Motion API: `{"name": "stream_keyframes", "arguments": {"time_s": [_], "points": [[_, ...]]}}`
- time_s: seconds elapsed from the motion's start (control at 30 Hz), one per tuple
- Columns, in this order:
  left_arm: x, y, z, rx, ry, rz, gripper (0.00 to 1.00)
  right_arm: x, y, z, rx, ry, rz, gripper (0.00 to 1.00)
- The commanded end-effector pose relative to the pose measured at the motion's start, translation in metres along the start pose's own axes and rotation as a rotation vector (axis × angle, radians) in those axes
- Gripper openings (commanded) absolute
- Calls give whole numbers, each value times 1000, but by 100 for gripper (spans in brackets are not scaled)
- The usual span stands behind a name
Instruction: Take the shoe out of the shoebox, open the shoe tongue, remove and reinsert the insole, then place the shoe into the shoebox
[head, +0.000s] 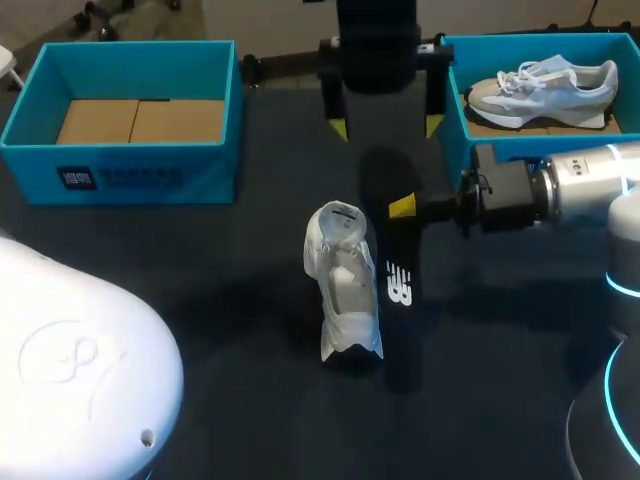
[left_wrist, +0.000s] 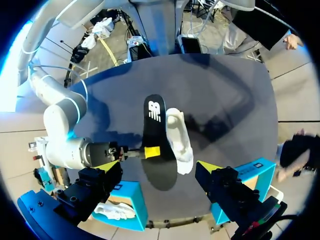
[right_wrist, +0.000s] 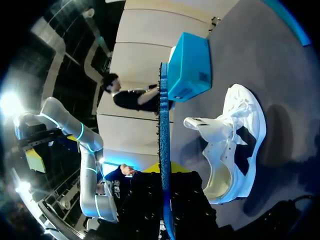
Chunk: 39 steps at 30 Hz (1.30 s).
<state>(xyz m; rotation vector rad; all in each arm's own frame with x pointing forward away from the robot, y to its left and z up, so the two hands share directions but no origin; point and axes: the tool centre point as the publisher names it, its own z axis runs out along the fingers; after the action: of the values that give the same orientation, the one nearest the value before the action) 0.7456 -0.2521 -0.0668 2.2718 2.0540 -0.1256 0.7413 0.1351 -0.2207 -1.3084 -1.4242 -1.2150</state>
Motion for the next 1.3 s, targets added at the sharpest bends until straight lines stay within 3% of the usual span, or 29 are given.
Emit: {"name": "stream_keyframes", "arguments": {"time_s": [0.03,0.53,0.87,1.17,1.3], "points": [[-5,2,1,0,20,-6,100,1,0,3,3,-3,0,0],[0,-1,10,9,-44,-23,100,4,0,1,6,-13,2,0],[9,-1,8,-44,-244,-55,100,7,2,-6,2,-4,4,0],[20,-1,10,-76,-555,-104,100,12,-2,-14,-17,17,15,0],[24,-2,14,-69,-634,-109,100,16,-3,-16,-19,17,17,0]]}}
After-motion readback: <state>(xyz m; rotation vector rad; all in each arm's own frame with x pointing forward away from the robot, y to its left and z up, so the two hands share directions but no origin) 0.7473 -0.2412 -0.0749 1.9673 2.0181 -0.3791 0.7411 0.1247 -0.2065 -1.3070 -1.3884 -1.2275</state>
